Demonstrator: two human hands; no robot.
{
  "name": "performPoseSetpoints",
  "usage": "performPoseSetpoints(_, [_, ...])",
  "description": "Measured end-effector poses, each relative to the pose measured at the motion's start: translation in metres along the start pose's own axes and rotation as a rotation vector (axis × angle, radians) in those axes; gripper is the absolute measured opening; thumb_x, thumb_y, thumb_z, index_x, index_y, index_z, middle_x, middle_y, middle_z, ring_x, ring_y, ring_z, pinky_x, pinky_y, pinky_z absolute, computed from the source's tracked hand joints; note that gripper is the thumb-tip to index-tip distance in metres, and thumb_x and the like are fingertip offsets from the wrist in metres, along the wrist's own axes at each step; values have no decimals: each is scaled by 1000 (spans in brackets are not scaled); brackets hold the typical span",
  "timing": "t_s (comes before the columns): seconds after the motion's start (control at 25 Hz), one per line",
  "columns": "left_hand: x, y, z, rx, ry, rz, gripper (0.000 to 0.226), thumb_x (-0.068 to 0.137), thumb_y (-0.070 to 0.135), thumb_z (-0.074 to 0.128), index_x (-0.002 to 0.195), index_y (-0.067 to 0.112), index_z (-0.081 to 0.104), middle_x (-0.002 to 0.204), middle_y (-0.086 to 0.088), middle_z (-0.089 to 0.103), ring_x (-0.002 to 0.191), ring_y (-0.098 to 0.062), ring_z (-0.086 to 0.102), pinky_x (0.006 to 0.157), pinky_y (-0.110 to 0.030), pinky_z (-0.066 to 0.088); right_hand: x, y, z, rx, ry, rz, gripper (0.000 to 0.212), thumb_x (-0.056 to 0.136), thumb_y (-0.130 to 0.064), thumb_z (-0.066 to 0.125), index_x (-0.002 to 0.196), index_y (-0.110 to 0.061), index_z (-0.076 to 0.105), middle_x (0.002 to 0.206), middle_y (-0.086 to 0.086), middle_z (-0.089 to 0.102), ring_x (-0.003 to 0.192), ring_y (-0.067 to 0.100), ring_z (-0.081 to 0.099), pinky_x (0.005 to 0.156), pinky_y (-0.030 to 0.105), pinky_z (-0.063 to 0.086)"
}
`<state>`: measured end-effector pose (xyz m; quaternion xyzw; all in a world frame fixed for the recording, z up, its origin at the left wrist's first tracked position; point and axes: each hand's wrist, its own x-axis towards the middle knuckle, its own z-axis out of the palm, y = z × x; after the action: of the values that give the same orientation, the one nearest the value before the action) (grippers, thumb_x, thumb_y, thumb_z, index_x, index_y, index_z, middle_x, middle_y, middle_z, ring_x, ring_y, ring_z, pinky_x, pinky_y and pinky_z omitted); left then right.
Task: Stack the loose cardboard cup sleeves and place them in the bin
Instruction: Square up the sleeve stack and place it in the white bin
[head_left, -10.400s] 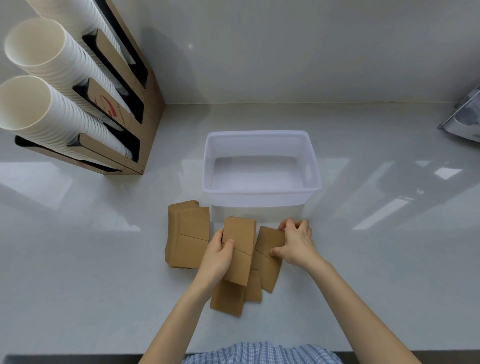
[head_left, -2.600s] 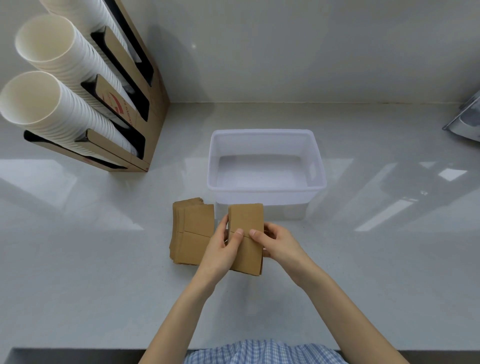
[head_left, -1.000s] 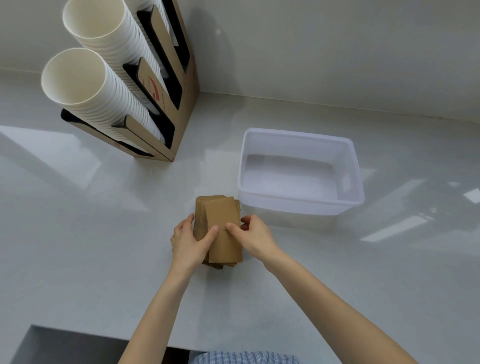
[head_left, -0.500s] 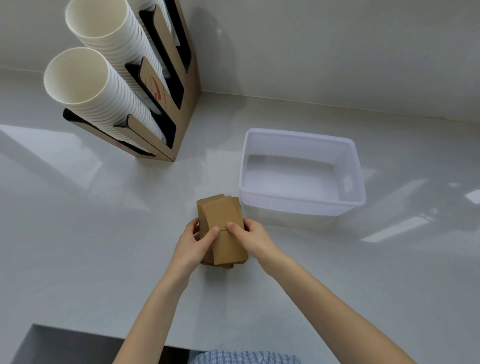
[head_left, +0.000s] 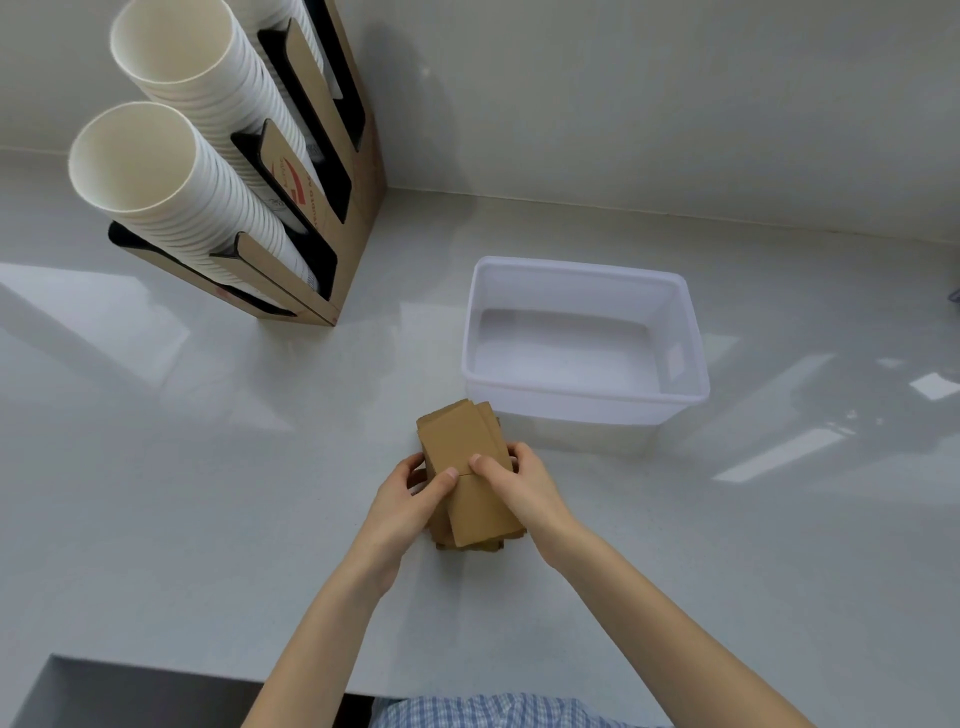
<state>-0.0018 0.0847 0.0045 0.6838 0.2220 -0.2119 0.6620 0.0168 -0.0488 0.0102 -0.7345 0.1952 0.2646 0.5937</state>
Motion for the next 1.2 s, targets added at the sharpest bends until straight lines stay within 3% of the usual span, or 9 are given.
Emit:
performPoseSetpoints(0.12, [-3, -4, 3, -7, -43, -1, 52, 85, 24, 57, 132, 16, 38, 127, -5, 53, 111, -20, 55, 80, -26, 50, -2, 8, -5, -51, -4, -12, 53, 82, -40, 58, 126, -21, 38, 128, 7, 48, 106, 22, 55, 78, 30, 49])
performPoseSetpoints(0.32, [-5, -4, 5, 7, -157, -1, 43, 87, 22, 55, 128, 15, 44, 118, -1, 60, 102, -12, 61, 77, -23, 53, -6, 15, -19, 46, -79, 15, 68, 77, -39, 65, 133, -19, 31, 127, 7, 52, 106, 22, 58, 92, 38, 51])
performPoseSetpoints(0.56, [-14, -12, 21, -91, -290, -5, 36, 84, 22, 55, 120, 18, 49, 116, -1, 63, 96, -11, 66, 73, -22, 55, -20, 12, -43, -7, -118, -58, 66, 81, -34, 63, 133, -25, 25, 99, -11, 49, 86, 6, 56, 68, 19, 48])
performPoseSetpoints(0.68, [-16, -18, 31, -60, -344, 5, 46, 80, 25, 58, 124, 18, 45, 120, 0, 60, 102, -10, 64, 75, -19, 55, -25, 11, -60, -177, -150, -87, 72, 80, -34, 64, 135, -27, 19, 96, -14, 47, 85, 7, 56, 69, 18, 48])
performPoseSetpoints(0.76, [-17, -20, 38, 7, -360, 17, 50, 81, 24, 59, 128, 18, 42, 124, 2, 58, 108, -9, 59, 79, -16, 54, -27, 11, -69, -351, -133, -130, 78, 77, -36, 66, 136, -28, 16, 104, -8, 49, 93, 15, 56, 79, 25, 48])
performPoseSetpoints(0.84, [-18, -19, 44, 96, -345, 47, 51, 82, 24, 60, 129, 21, 40, 124, 5, 57, 107, -3, 56, 74, -10, 51, -28, 10, -75, -466, -91, -193, 80, 74, -35, 67, 136, -27, 17, 114, -3, 47, 100, 18, 52, 82, 27, 45])
performPoseSetpoints(0.96, [-15, -15, 49, 208, -248, 80, 80, 78, 24, 66, 140, 22, 16, 128, 7, 46, 105, -8, 53, 85, -17, 43, -32, 8, -77, -588, -17, -339, 82, 71, -35, 67, 137, -24, 19, 130, 0, 45, 113, 17, 48, 89, 27, 42])
performPoseSetpoints(1.08, [-8, -12, 45, 315, -153, 192, 111, 70, 22, 74, 141, 19, -12, 144, -1, 25, 122, -14, 39, 100, -28, 36, -35, 3, -73, -814, 40, -494, 87, 70, -37, 66, 140, -19, 17, 139, 1, 37, 127, 19, 38, 101, 29, 36])
performPoseSetpoints(1.2, [-2, -9, 35, 462, -143, 351, 125, 54, 44, 74, 135, 32, -20, 151, 7, 3, 134, -6, 14, 110, -26, 18, -35, -1, -68, -986, 35, -575, 86, 72, -39, 64, 141, -15, 17, 138, 3, 38, 127, 20, 37, 102, 29, 33])
